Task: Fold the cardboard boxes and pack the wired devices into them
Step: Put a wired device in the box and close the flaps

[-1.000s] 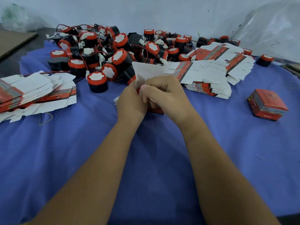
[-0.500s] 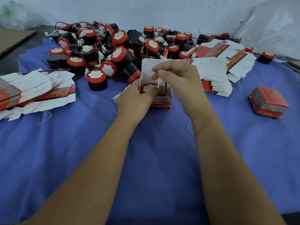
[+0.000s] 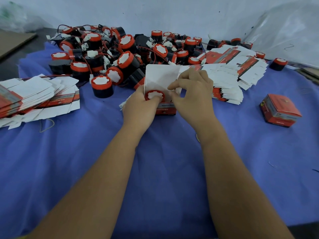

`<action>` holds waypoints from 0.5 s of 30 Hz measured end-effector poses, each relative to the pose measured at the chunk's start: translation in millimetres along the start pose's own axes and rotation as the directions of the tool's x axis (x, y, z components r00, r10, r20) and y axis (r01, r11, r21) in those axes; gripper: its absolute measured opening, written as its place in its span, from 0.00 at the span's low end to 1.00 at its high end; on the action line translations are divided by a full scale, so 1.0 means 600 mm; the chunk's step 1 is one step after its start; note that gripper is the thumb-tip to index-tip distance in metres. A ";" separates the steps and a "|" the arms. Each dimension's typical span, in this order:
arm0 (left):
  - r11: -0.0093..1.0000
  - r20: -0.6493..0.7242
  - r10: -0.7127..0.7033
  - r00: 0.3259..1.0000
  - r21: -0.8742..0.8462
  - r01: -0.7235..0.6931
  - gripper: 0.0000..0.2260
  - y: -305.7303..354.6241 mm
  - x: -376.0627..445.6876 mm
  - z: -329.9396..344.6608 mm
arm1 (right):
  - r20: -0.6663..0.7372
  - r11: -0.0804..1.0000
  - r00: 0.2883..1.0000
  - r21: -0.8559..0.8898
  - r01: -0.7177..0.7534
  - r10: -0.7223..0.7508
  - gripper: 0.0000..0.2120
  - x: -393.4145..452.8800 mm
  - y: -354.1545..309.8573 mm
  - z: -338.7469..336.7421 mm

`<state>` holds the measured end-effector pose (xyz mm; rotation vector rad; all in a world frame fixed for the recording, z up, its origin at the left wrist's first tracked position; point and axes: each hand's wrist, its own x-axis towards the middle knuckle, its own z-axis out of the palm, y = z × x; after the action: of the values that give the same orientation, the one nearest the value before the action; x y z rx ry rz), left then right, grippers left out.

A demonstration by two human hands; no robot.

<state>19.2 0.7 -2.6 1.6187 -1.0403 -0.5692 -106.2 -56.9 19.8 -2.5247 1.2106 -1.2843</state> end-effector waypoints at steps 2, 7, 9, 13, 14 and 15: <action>1.000 -0.013 0.009 1.000 0.012 -0.009 0.16 -0.003 0.001 0.001 | 0.026 1.000 0.999 0.000 0.025 -0.025 0.05 0.001 0.003 -0.001; 1.000 -0.012 0.000 1.000 0.023 0.001 0.17 -0.006 0.005 0.001 | 0.129 0.967 0.992 0.252 -0.030 -0.003 0.18 -0.001 -0.003 -0.007; 1.000 0.008 0.003 1.000 0.022 -0.003 0.20 -0.007 0.005 0.000 | 0.171 0.943 0.985 0.325 -0.068 0.012 0.21 -0.004 -0.007 -0.007; 0.999 0.017 -0.002 1.000 0.043 0.002 0.23 -0.002 0.004 0.002 | 0.319 0.876 0.945 0.433 -0.212 0.071 0.16 -0.013 -0.018 0.000; 0.999 0.002 -0.037 0.999 0.007 0.037 0.21 0.002 0.005 0.001 | 0.316 0.846 0.943 0.470 -0.252 0.106 0.13 -0.013 -0.018 0.003; 0.991 -0.010 -0.095 0.995 -0.094 0.094 0.19 0.007 0.004 -0.001 | 0.307 0.812 0.940 0.506 -0.293 0.148 0.11 -0.011 -0.018 0.005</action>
<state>19.4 -1.5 2.1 1.5931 -0.9171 -0.6596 -99.7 -45.9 17.1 -1.9878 0.8870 -1.0225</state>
